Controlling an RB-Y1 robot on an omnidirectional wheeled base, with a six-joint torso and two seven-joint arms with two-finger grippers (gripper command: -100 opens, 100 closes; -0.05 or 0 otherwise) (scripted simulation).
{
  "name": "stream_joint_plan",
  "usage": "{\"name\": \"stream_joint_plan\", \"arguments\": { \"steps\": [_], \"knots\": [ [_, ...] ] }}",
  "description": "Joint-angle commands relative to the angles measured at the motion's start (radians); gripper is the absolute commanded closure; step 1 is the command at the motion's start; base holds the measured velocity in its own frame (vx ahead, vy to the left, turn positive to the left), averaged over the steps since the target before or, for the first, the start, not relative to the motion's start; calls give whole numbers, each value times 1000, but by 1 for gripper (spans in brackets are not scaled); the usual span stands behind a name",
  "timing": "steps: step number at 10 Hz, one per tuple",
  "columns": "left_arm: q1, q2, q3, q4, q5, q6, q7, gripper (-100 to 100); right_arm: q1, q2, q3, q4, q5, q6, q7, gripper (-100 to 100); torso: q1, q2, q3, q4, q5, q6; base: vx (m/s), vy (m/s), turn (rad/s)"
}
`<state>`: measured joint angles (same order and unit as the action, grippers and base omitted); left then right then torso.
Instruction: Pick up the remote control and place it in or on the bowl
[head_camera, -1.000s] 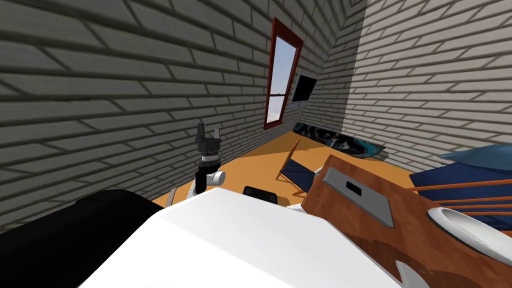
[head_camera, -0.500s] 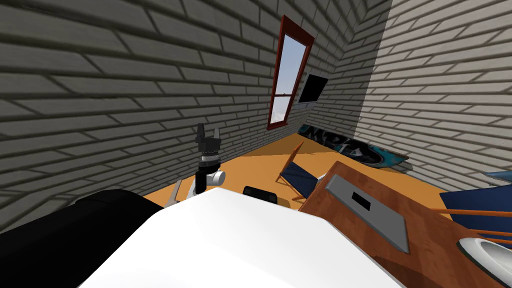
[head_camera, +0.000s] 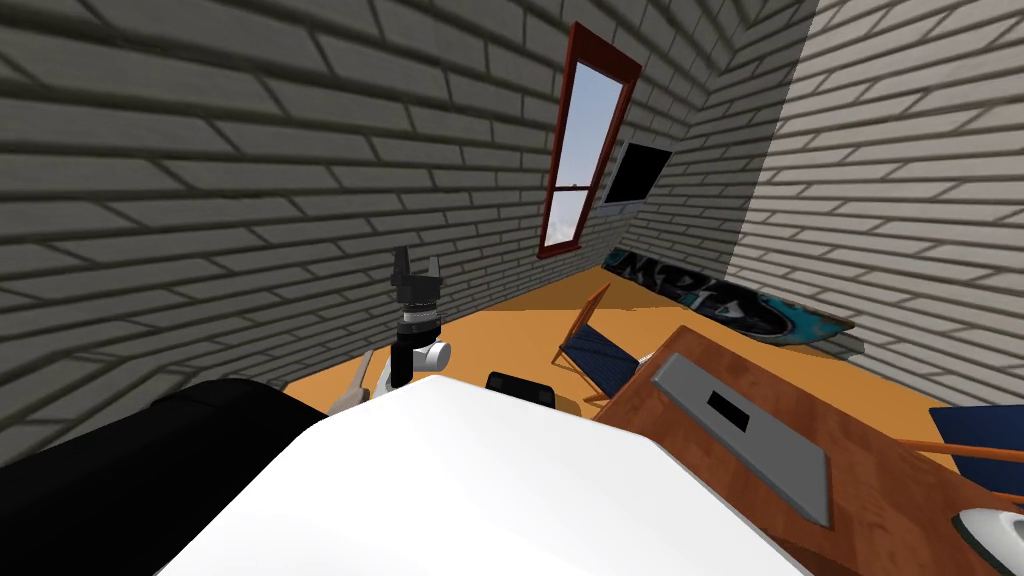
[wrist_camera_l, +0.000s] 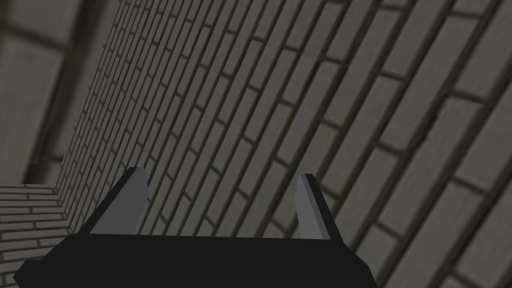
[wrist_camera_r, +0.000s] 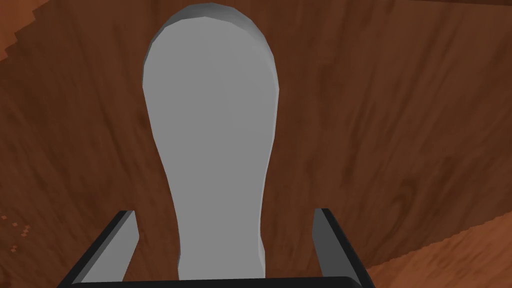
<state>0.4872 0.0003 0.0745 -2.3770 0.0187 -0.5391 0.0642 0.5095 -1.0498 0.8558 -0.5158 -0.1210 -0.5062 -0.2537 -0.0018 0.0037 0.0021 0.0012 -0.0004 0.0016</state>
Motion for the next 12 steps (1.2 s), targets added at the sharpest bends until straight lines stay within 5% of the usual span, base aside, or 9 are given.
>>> {"name": "stream_joint_plan", "arguments": {
  "steps": [1,2,3,7,8,9,11,12],
  "knots": [
    [0,0,0,0,0,0,0,0,0,29,-12,-4,2,32,-1,-100,0,0,0,0,0,0,-62,-50,125],
    [0,0,0,0,0,0,0,0,2,16,-8,-3,0,14,-1,-100,0,1,0,0,0,0,-25,-21,27],
    [0,0,0,0,0,0,0,0,3,17,-9,-5,0,19,-1,100,1,-1,0,0,0,0,0,0,0],
    [0,0,0,0,0,0,0,0,3,17,-10,-5,0,18,-1,100,3,-3,-2,-1,0,0,0,0,0],
    [0,0,0,0,0,0,0,0,3,16,-10,-5,0,18,-1,0,3,-3,-2,-1,0,0,0,0,0],
    [0,0,0,0,0,0,0,0,10,-16,-2,-25,-5,7,6,100,3,-3,-2,-1,0,0,46,30,-171],
    [0,0,0,0,0,0,0,0,14,-22,-5,-31,-7,6,9,100,7,-6,-3,-2,1,3,47,48,-149],
    [0,0,0,0,0,0,0,0,17,-24,-4,-35,-7,6,11,0,6,-5,-3,-1,1,1,3,7,4]
  ]
}}
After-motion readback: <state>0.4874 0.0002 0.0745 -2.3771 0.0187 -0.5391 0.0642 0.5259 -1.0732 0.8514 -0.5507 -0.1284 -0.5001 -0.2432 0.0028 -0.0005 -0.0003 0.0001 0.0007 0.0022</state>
